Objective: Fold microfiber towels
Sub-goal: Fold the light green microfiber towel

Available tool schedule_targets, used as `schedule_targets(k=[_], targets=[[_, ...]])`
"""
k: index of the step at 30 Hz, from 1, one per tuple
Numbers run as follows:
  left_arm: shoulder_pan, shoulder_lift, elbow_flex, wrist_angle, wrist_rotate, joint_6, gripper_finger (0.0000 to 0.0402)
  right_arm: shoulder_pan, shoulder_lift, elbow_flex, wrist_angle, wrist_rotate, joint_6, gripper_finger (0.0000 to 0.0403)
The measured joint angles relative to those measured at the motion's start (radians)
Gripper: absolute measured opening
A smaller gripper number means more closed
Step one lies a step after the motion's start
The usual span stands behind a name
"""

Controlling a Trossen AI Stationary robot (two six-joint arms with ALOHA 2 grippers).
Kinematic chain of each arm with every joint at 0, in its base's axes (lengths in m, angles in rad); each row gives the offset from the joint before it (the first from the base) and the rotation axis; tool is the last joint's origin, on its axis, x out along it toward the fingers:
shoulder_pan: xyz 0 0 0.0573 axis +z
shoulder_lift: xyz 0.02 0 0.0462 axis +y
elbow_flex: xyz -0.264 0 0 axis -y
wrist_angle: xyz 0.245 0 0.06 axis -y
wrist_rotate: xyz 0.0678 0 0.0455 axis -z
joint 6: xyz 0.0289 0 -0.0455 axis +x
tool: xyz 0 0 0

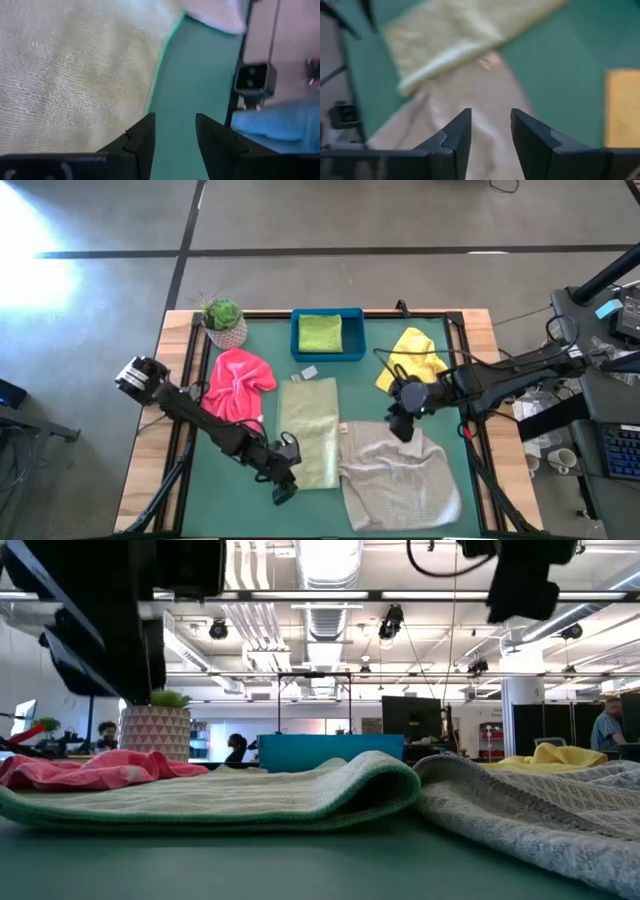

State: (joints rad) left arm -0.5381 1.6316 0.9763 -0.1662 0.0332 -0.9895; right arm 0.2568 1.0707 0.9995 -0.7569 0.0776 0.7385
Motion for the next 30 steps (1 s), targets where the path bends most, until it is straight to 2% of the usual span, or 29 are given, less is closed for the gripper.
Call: schedule_targets(k=[5,9,12,15,18,30], targets=[[-0.059,-0.029,0.006,-0.011,-0.033,0.17,0.0125,0.099,0.059,0.0,0.147,0.0,-0.116,0.0127],[-0.094,-0.033,0.006,-0.037,-0.058,0.227,0.0125,0.154,0.124,0.0,0.233,0.0,-0.175,0.0128],[-0.107,-0.036,0.031,-0.164,-0.104,0.239,0.0125,0.182,0.176,0.002,0.281,0.001,-0.187,0.0127],[-0.112,-0.045,0.078,-0.364,-0.161,0.239,0.0125,0.2,0.23,0.014,0.333,0.001,-0.197,0.0128],[-0.119,-0.052,0.111,-0.46,-0.184,0.247,0.0125,0.213,0.285,0.044,0.356,0.001,-0.223,0.0128],[-0.175,0.011,0.104,-0.398,-0.241,0.277,0.0125,0.222,0.533,0.224,0.351,0.001,-0.383,0.0128]])
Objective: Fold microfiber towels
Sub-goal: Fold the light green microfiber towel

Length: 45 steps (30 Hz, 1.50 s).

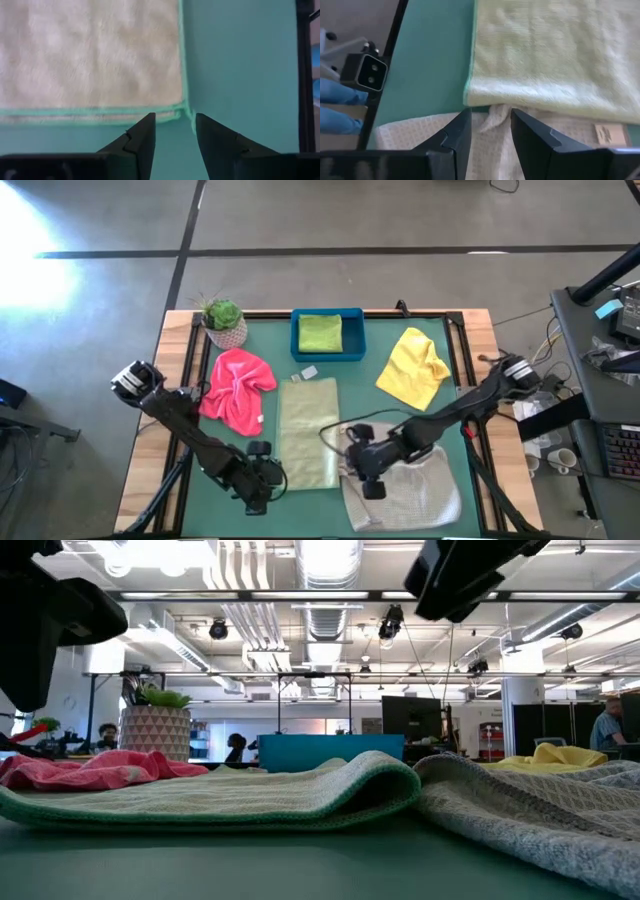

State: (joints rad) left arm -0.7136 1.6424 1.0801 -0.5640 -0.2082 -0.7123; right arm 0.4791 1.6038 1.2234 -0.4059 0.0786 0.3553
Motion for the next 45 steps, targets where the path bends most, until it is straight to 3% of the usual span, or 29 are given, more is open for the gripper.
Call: schedule_targets(k=[6,11,31,35,41,45], targets=[[-0.006,0.022,0.0,0.107,-0.004,0.136,0.0125,0.001,0.11,0.105,-0.03,-0.003,-0.053,0.0128],[-0.008,0.053,0.0,0.11,-0.002,0.154,0.0125,0.001,0.17,0.179,-0.098,-0.001,-0.068,0.0128],[-0.006,0.192,0.002,0.116,-0.004,0.174,0.0124,0.003,0.26,0.211,-0.022,-0.053,-0.104,0.0128],[-0.003,0.191,0.002,0.111,-0.017,0.144,0.0099,0.003,0.275,0.21,-0.004,-0.053,-0.167,0.0128],[-0.001,0.19,0.002,0.102,-0.029,0.143,0.0016,0.003,0.323,0.21,-0.003,-0.053,-0.191,0.0128],[-0.001,0.19,0.002,0.102,-0.029,0.143,0.001,0.003,0.353,0.225,0.0,-0.053,-0.193,0.0128]])
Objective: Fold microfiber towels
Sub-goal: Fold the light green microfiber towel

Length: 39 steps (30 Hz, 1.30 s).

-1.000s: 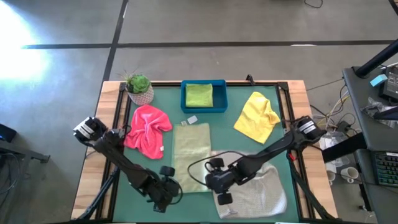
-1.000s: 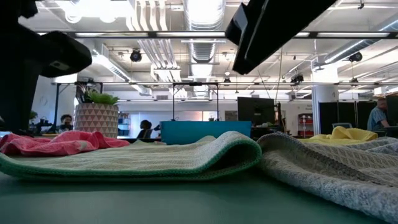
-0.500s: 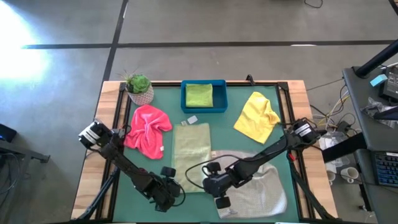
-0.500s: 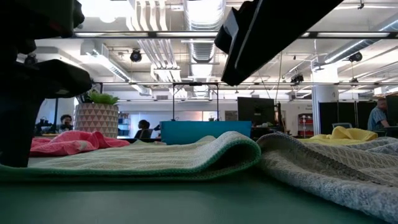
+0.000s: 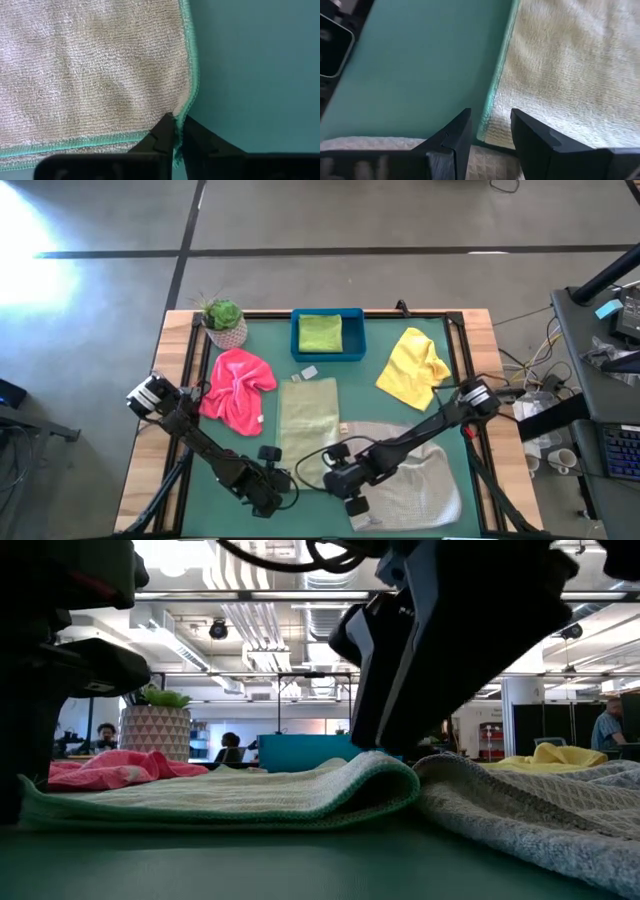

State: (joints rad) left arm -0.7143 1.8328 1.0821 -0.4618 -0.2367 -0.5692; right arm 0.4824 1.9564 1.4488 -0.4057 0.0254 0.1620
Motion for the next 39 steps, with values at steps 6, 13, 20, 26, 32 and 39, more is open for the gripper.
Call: schedule_targets(k=[6,13,20,26,32,39], targets=[[0.0,0.0,-0.001,0.002,-0.004,0.0,0.0013,-0.002,0.042,0.004,-0.005,0.003,-0.005,0.0128],[0.001,0.0,-0.001,0.003,-0.004,0.0,0.0013,-0.005,0.058,0.004,-0.008,0.02,0.017,0.0119],[0.002,-0.014,-0.002,0.003,0.007,0.0,0.0013,-0.009,0.055,0.003,-0.016,0.021,0.095,0.0026],[0.002,-0.074,0.011,0.002,0.022,0.001,0.0013,-0.001,0.034,0.045,-0.073,-0.007,0.176,0.001],[0.004,-0.118,0.014,-0.053,0.068,0.028,0.0013,0.009,0.006,0.152,-0.178,-0.007,0.282,0.0009],[0.005,-0.174,0.053,-0.187,0.168,0.025,0.0013,0.021,0.005,0.272,-0.243,0.001,0.473,0.0009]])
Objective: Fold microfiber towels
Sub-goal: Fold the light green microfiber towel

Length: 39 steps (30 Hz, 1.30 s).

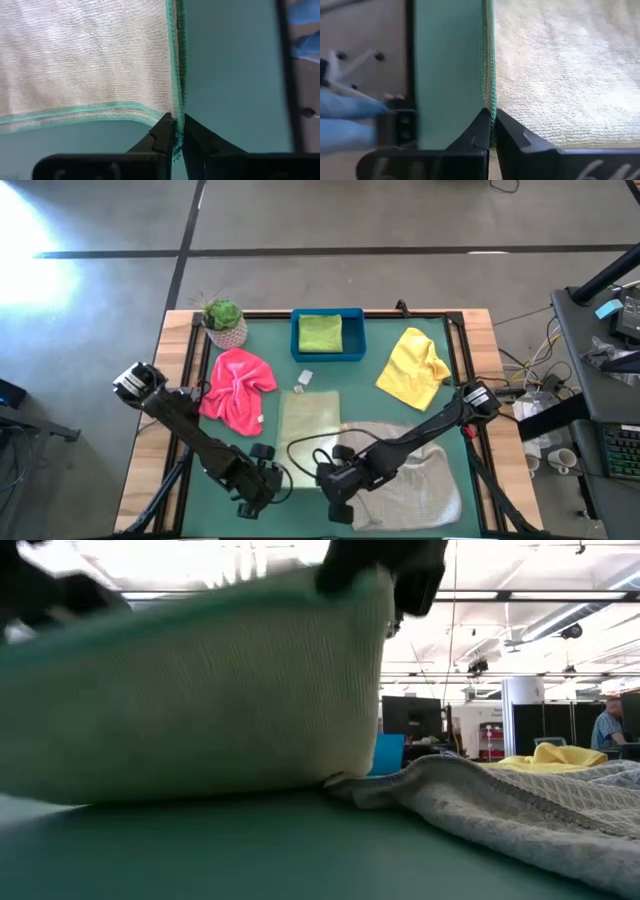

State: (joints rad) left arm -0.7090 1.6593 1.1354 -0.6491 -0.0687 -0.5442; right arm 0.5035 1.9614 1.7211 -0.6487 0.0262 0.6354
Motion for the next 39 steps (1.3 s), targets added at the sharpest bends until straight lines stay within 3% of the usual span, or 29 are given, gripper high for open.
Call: schedule_targets(k=[6,12,23,39], targets=[[-0.003,-0.061,0.053,-0.067,-0.024,0.001,0.0013,0.023,0.0,0.045,-0.031,0.012,0.081,0.0009],[0.033,-0.097,0.051,-0.139,-0.108,0.002,0.0013,0.012,0.001,0.076,-0.184,0.112,0.092,0.0009],[0.23,-0.078,0.035,-0.246,-0.17,0.002,0.0013,-0.117,0.002,0.053,-0.332,0.282,0.034,0.0008],[0.477,-0.077,0.033,-0.259,-0.181,0.084,0.0013,-0.31,0.002,-0.038,-0.352,0.291,-0.008,0.0008]])
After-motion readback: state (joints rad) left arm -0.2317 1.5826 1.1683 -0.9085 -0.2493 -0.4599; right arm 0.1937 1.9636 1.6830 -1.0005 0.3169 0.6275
